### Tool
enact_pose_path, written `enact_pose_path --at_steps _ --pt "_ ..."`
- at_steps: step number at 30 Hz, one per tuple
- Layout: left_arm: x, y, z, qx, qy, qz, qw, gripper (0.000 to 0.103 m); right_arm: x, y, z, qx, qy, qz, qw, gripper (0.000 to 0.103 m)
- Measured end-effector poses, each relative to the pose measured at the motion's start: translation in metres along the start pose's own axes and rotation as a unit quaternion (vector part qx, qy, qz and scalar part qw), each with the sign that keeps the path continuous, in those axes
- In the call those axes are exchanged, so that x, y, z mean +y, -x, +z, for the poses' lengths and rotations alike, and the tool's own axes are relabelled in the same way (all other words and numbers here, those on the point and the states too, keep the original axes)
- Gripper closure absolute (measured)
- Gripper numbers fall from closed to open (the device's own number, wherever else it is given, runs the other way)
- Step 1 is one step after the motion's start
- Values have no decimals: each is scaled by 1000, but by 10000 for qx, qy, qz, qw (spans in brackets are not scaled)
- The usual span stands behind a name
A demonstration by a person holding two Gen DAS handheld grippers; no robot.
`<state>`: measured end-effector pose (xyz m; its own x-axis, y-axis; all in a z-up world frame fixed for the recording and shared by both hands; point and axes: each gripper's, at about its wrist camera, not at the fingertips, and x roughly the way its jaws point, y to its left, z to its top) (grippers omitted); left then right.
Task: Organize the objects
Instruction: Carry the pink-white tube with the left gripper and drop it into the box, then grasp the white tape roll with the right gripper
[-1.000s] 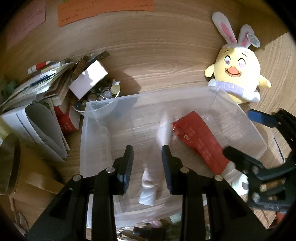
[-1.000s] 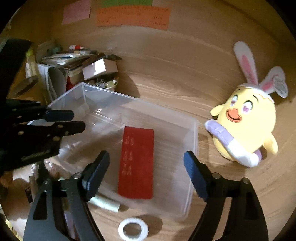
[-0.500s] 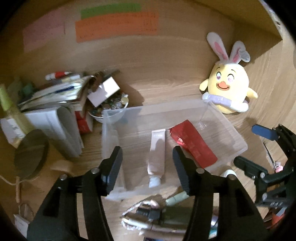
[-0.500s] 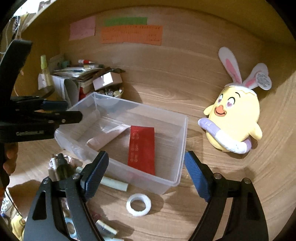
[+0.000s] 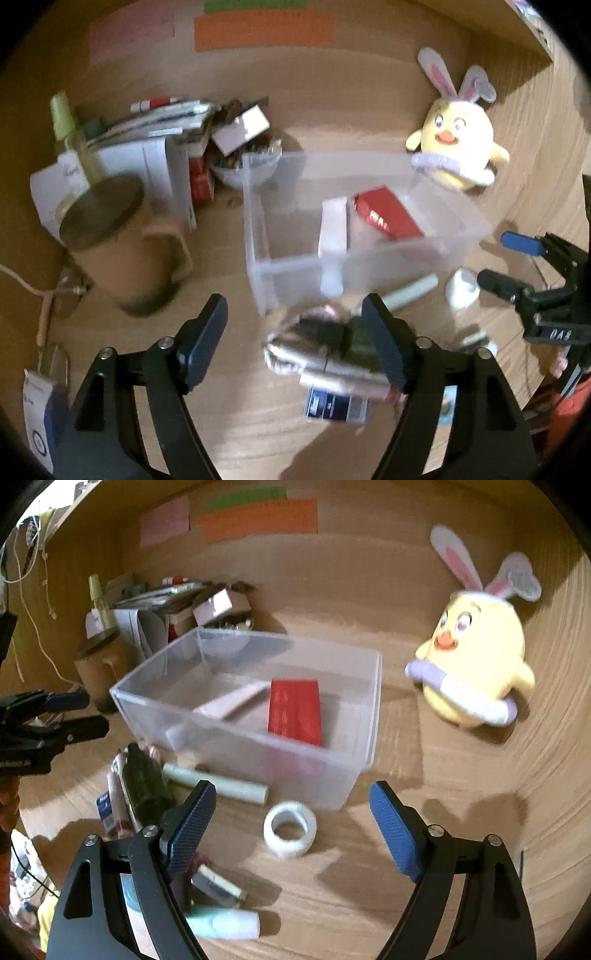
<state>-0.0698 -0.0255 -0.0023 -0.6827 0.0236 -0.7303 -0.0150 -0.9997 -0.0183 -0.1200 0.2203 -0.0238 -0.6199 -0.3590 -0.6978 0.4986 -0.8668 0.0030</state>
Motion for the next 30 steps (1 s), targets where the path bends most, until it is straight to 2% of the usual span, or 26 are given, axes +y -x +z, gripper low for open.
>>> enact_pose_path --at_steps 3,9,14,25,30 --pt "-5 -1 -16 83 -100 -12 9999 15 -2 -3 -8 119 -47 60 9999 20" --pt "-14 -5 -37 283 -220 -220 9991 11 -7 -11 -18 328 -153 164 9992 20" --pt "-19 -8 -51 419 -208 -460 9978 9 -7 -15 -22 419 -157 229 9987 20" --pt "-30 -27 -63 750 -340 -713 9940 8 -4 -25 -22 468 -181 237 9985 20" --pt "-24 -37 -64 840 -123 -803 9932 8 -1 -29 -22 464 -143 334 9983 21"
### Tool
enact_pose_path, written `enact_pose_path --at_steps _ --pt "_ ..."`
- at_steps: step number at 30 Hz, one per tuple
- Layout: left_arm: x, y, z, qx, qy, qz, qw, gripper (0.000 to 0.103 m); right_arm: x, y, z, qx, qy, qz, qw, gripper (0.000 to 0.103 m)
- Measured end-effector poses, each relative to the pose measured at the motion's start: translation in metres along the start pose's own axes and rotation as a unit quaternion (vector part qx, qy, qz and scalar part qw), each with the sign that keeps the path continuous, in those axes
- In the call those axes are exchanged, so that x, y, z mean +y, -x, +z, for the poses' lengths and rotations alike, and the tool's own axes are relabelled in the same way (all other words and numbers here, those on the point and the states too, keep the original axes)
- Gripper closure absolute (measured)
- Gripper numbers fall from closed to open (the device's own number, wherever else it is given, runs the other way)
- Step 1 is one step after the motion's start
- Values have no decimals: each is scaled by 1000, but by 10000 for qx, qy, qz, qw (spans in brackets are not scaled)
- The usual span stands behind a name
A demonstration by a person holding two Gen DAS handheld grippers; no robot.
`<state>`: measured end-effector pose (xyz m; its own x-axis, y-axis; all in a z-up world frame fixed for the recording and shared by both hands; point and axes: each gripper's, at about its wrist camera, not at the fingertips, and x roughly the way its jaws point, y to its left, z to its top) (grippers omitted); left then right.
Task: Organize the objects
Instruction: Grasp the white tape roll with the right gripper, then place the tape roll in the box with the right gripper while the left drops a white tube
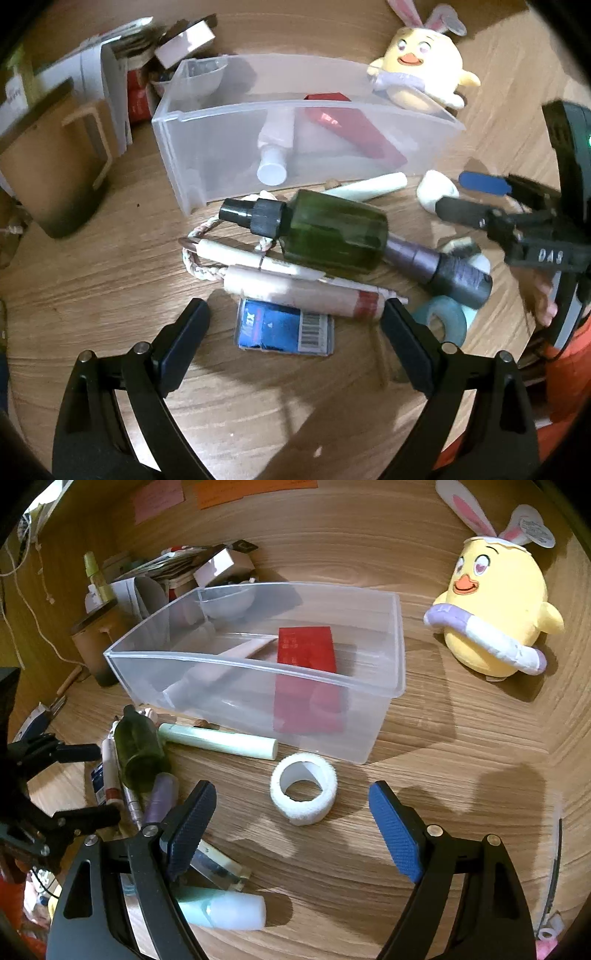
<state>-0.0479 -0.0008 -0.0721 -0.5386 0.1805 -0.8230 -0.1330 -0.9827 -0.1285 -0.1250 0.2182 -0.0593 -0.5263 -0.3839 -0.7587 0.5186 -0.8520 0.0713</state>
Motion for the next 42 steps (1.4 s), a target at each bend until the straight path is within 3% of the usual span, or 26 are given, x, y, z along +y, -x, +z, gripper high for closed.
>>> enact_pose_path --at_steps 4,7,12,25,42 --pt "2 3 2 -125 41 -74 9999 10 3 -2 1 -23 54 13 10000 27" --pt "0 6 2 -204 -44 -92 9997 20 3 -6 2 26 46 70 10000 41" --pt "-2 8 3 -288 -105 -10 9995 20 1 -13 1 117 10 145 9998 68" --pt "8 42 11 -774 201 239 9965 20 4 18 4 -300 99 84 9995 68" --pt "6 88 52 -1717 295 597 9829 20 16 62 31 -1097 148 150 9937 68"
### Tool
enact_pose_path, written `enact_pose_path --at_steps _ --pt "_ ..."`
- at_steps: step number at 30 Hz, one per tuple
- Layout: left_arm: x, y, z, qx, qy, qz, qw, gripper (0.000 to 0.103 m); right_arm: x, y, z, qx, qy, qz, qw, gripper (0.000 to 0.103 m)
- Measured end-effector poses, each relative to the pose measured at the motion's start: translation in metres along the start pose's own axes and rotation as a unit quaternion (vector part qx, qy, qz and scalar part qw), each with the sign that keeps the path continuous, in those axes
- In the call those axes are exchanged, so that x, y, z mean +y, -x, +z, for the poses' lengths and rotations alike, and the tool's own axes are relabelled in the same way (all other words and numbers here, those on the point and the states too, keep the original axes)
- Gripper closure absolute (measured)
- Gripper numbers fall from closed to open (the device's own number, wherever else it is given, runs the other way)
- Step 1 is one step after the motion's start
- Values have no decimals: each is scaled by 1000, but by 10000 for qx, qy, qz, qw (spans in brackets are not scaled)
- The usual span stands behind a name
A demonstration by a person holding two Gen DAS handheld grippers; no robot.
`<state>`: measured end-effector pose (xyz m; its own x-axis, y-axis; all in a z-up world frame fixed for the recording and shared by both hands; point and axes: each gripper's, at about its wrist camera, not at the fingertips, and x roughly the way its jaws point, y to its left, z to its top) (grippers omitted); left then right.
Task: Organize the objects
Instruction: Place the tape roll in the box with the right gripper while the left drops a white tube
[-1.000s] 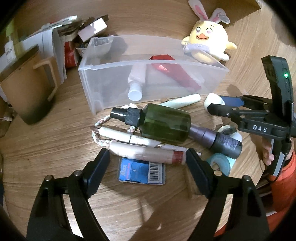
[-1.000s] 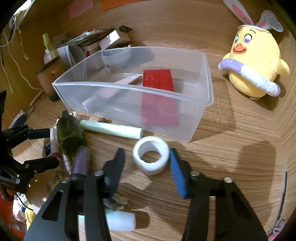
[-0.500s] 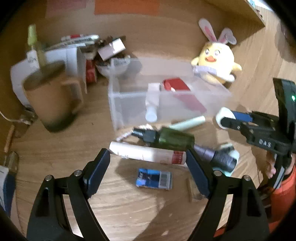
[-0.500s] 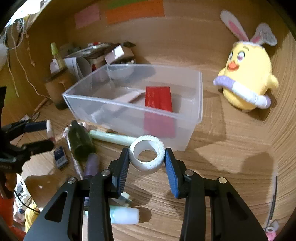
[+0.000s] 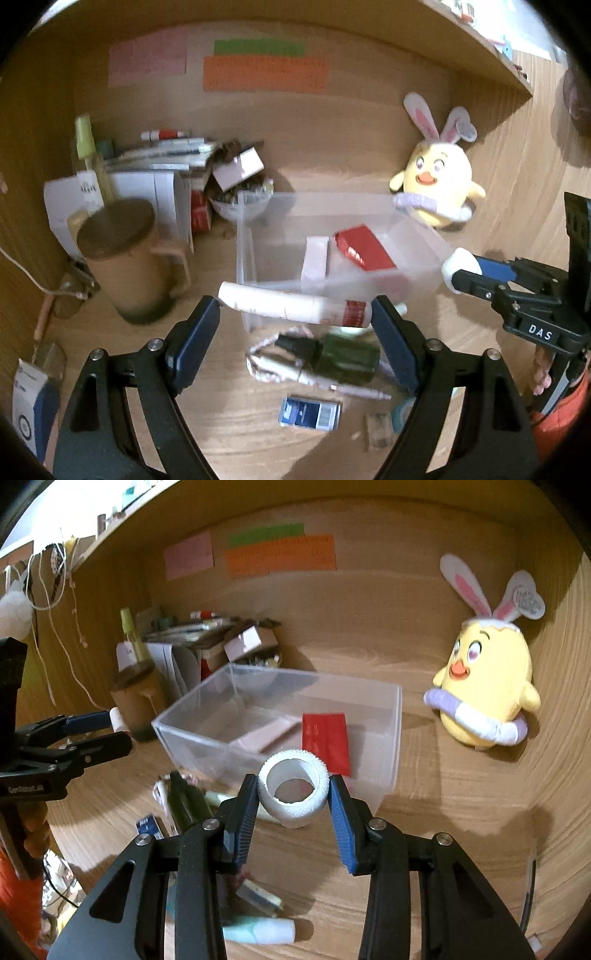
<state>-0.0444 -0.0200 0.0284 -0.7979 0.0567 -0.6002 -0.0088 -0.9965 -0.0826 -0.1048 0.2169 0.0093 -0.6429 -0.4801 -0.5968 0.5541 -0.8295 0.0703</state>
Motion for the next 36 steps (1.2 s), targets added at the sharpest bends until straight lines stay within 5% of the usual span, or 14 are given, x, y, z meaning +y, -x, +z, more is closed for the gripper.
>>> enact_pose_path --at_steps 17,36 --pt "-9 -20 41 -242 3 21 9997 20 -13 -5 41 -389 -82 -82 9992 68" --pt "-20 -102 44 697 -168 -164 9973 20 -33 -77 39 350 -200 -122 9991 68"
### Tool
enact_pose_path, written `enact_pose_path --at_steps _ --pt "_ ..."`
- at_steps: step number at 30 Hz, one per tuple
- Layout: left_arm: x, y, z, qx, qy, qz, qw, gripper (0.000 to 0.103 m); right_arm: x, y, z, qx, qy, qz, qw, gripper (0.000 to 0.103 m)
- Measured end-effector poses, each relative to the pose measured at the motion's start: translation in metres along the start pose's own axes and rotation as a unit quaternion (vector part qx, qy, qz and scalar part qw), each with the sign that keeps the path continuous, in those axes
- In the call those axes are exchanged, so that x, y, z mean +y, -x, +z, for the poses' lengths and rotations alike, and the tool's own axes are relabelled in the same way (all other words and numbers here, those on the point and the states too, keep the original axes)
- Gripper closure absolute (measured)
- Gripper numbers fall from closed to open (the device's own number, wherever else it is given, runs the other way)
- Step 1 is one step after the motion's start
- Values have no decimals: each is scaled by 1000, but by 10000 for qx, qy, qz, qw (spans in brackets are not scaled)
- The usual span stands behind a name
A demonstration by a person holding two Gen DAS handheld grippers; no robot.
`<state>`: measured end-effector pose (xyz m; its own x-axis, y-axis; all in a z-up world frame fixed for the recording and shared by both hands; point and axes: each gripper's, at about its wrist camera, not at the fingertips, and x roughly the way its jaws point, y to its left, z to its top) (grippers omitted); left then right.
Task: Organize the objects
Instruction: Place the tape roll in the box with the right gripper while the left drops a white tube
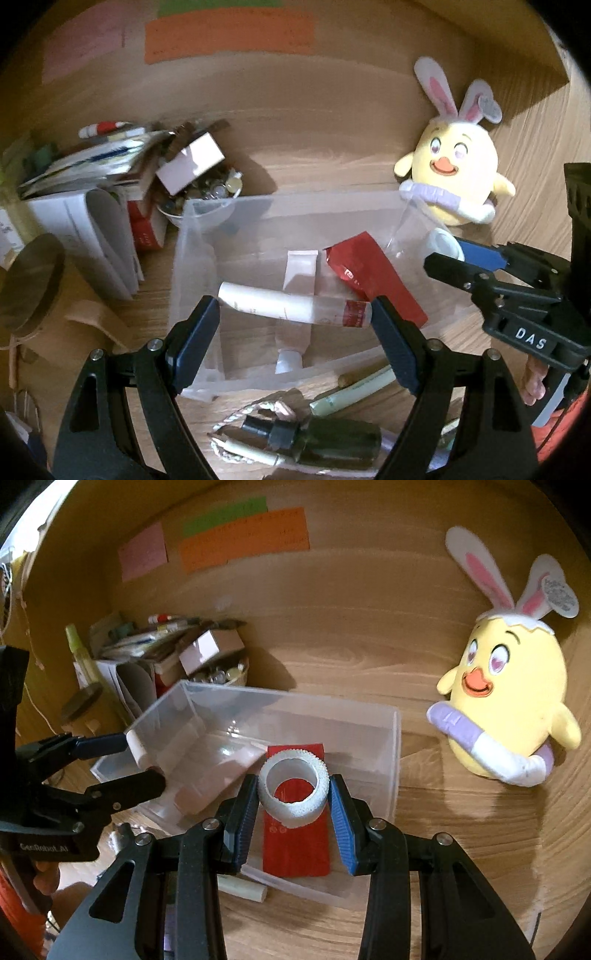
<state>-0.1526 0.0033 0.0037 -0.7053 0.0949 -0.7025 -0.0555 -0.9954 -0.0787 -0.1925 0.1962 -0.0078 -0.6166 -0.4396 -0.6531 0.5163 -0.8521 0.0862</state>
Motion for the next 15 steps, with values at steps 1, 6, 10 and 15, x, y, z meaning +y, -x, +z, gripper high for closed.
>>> enact_pose_path --at_steps 1,6,10,15 --pt "-1 -3 0 38 -33 -8 10000 20 0 -3 -1 33 18 -4 10000 68" --pt "-9 -14 -1 149 -219 -34 9996 20 4 -15 -5 193 137 -53 9997 68" --pt "-10 -22 -2 265 -227 -71 9994 19 5 -22 -6 295 166 -50 9994 68" --pt "-4 -28 1 406 -63 -196 9990 19 5 -24 -6 321 154 -103 9993 68"
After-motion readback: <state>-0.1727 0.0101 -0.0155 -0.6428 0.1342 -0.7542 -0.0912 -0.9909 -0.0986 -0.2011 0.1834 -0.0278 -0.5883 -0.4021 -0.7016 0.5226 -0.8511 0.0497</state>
